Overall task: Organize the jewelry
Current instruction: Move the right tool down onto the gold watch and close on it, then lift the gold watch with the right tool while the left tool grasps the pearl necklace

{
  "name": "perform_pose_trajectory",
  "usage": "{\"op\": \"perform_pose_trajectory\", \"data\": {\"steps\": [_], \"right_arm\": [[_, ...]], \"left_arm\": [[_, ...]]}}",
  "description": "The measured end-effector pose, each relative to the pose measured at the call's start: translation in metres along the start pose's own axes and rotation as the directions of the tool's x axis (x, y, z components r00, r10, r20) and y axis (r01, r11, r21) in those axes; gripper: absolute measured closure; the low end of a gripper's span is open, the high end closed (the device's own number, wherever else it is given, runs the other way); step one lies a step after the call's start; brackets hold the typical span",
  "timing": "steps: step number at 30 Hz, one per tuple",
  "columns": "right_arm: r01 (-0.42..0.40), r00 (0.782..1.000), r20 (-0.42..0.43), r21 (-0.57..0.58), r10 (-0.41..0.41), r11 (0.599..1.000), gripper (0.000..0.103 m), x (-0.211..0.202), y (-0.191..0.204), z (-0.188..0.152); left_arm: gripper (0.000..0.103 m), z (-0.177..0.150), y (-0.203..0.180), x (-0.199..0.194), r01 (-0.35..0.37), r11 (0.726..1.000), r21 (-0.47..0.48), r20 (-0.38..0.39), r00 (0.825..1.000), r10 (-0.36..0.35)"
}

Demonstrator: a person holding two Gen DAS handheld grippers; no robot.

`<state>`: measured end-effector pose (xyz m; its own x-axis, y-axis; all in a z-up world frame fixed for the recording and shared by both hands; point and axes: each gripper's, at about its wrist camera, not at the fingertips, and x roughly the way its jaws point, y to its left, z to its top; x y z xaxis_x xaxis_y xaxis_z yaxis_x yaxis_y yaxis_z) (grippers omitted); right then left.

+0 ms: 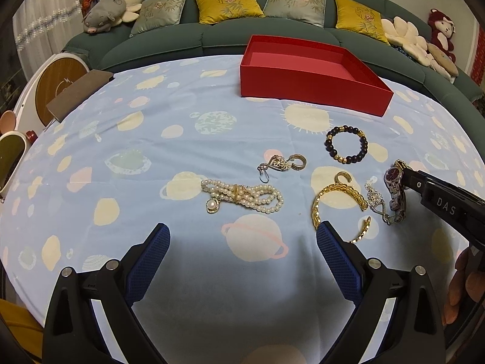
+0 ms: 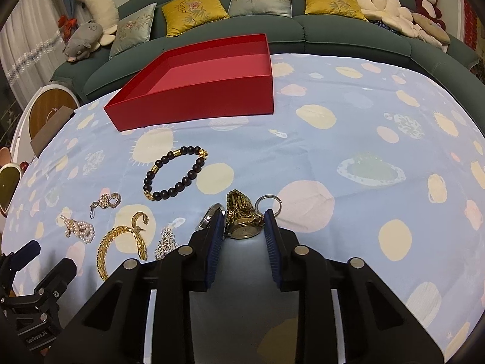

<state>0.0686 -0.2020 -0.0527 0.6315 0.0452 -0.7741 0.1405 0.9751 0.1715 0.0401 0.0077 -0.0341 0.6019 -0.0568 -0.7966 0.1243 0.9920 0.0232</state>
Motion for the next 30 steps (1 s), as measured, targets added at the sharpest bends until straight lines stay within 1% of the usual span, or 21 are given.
{"op": "perform_pose_trajectory", "data": {"steps": [4,8,10,11,13,14,19,24,27,28,29,30], "right_arm": [[-0.007,1.0,0.004,0.008,0.007,1.0,0.077,0.002,-0.002,0.001],[-0.031,1.0,-0.002,0.052,0.031,0.998,0.072,0.004,-0.009,0.001],[-0.036,0.999,-0.003,0.058,0.036,0.998,0.074,0.004,-0.009,0.001],[-0.038,0.999,0.0,0.051,0.038,0.998,0.078,0.003,-0.008,0.001],[-0.03,1.0,0.004,0.038,0.03,0.999,0.078,0.002,-0.005,0.0],[-0.03,1.0,0.006,0.035,0.03,0.999,0.081,0.001,-0.004,0.0],[-0.031,0.999,0.023,0.051,0.03,0.998,0.082,-0.01,-0.007,-0.001],[-0.048,0.996,0.081,0.074,0.042,0.996,0.082,-0.037,-0.014,0.0],[-0.069,0.993,0.102,0.079,0.06,0.995,0.082,-0.052,-0.016,0.0],[-0.071,0.992,0.106,0.078,0.063,0.994,0.082,-0.055,-0.015,-0.001],[-0.073,0.992,0.107,0.078,0.064,0.994,0.091,-0.057,-0.015,-0.001],[-0.08,0.992,0.108,0.079,0.071,0.994,0.103,-0.059,-0.015,-0.002]], "left_arm": [[0.007,0.001,0.005,0.002,-0.005,1.0,-0.009,-0.003,1.0,0.005],[0.007,0.002,0.01,0.004,-0.009,1.0,-0.026,-0.007,1.0,0.009],[0.007,0.002,0.013,0.005,-0.009,0.999,-0.034,-0.01,1.0,0.009],[0.007,0.002,0.014,0.005,-0.013,0.999,-0.036,-0.01,1.0,0.013],[0.007,0.002,0.017,0.005,-0.017,0.999,-0.039,-0.009,1.0,0.017],[0.007,0.002,0.018,0.005,-0.018,0.999,-0.041,-0.009,1.0,0.018],[0.007,0.004,0.026,0.008,-0.015,0.998,-0.053,-0.014,1.0,0.015],[0.007,0.013,0.035,0.019,0.021,0.995,-0.101,-0.033,0.999,-0.025],[0.01,0.016,0.035,0.024,0.049,0.992,-0.114,-0.03,0.998,-0.053],[0.014,0.017,0.034,0.026,0.061,0.992,-0.113,-0.027,0.998,-0.065],[0.02,0.017,0.031,0.028,0.076,0.991,-0.107,-0.028,0.996,-0.079],[0.023,0.018,0.028,0.031,0.087,0.991,-0.097,-0.034,0.995,-0.091]]}}
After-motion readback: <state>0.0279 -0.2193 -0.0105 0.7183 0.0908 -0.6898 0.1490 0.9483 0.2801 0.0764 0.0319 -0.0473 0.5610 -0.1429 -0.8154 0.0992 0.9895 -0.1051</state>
